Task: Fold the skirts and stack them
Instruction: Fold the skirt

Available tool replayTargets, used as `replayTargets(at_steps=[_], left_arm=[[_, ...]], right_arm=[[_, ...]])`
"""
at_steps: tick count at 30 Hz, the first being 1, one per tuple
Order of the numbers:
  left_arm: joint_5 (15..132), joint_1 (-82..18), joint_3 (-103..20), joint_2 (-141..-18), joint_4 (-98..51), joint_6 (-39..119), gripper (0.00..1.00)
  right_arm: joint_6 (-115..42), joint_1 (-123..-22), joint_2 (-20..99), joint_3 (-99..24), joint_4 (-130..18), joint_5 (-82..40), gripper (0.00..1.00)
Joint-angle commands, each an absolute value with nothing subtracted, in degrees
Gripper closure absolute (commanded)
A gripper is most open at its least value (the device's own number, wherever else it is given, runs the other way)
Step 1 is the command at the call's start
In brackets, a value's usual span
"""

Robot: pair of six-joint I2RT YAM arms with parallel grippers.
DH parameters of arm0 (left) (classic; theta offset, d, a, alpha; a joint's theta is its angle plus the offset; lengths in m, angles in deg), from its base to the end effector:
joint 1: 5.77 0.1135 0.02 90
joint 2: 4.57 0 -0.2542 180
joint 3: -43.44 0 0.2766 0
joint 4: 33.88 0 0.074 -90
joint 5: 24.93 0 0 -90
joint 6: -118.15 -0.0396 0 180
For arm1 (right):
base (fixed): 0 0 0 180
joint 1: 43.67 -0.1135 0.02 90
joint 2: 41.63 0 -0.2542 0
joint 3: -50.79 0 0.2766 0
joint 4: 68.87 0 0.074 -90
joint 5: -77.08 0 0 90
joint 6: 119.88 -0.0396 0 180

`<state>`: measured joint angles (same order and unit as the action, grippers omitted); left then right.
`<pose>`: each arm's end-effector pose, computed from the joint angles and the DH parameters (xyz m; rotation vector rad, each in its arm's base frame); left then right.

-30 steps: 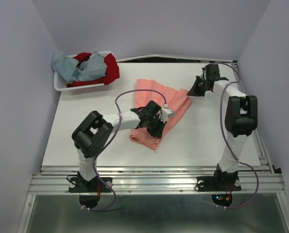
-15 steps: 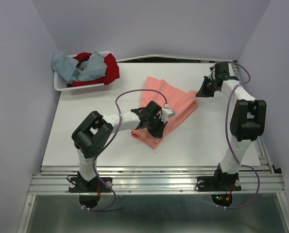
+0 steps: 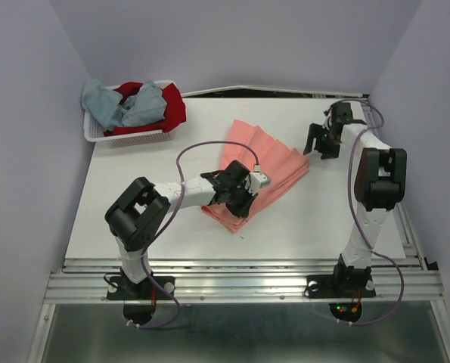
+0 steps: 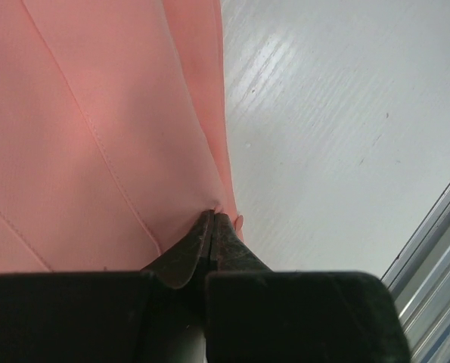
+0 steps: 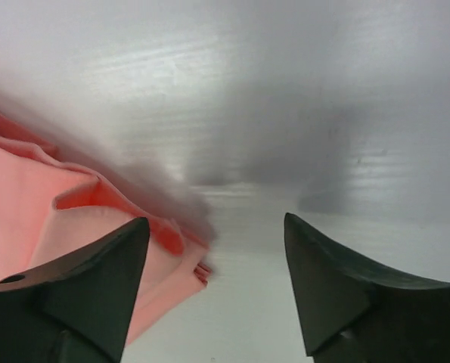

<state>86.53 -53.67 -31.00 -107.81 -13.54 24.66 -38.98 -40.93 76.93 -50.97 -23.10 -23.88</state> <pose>0.2528 -0.3014 0.1438 1.2453 2.1804 -0.7920 0.4582 -0.0144 0.1566 0.2124 2.6521 0.2908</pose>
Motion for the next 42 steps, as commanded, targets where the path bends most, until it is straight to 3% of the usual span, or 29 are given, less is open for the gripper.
replayTargets(at_steps=[1,6,10,14,19,23,25,29,31,32,35,38,42], left_arm=[[83.01,-55.16,-32.63,-104.41,-7.46,22.26,0.93],[80.37,-56.66,-32.9,-105.12,-7.02,20.51,0.92],[79.32,-57.01,-32.11,-105.47,-8.34,21.38,0.92],[78.0,-57.01,-33.07,-104.68,-9.13,21.91,0.9],[76.15,-56.93,-36.4,-98.37,-6.6,22.09,0.71],[75.97,-54.65,-40.09,-92.12,-1.86,19.64,0.47],[79.21,-51.93,-40.89,-89.57,0.44,17.44,0.45],[96.83,-35.98,-36.87,-86.4,3.34,12.78,0.4],[101.79,-31.63,-35.28,-88.06,5.35,9.27,0.45],[106.34,-28.83,-34.31,-89.37,6.07,8.04,0.55],[111.11,-26.52,-32.64,-96.4,6.6,6.36,0.72],[116.2,-24.06,-31.84,-103.78,5.63,6.27,0.82],[117.11,-23.61,-31.76,-109.94,5.73,3.98,0.87]], right_arm=[[-39.62,-40.16,73.78,-60.95,-22.67,-28.36,0.18],[-46.65,-44.37,68.5,-61.86,-26.89,-45.41,0.14],[-53.77,-49.02,67.97,-53.26,-31.46,-55.79,0.23],[-57.82,-53.07,70.95,-42.71,-36.9,-62.12,0.38],[-52.75,-55.1,74.72,-34.61,-39.11,-61.44,0.46],[-45.02,-55.1,78.06,-34.6,-32.8,-54.96,0.51],[-42.54,-55.1,78.86,-34.86,-31.39,-53.36,0.51],[-36.66,-55.1,80.44,-37.4,-27.7,-50.19,0.5],[-34.28,-55.1,81.68,-38.9,-26.11,-49.14,0.5],[-33.57,-55.1,81.94,-39.43,-25.15,-48.17,0.5],[-31.9,-55.1,83.26,-41.63,-23.65,-46.68,0.5],[-30.67,-55.1,84.4,-43.48,-22.59,-45.18,0.5],[-30.49,-55.1,85.28,-46.02,-21.36,-43.07,0.5]])
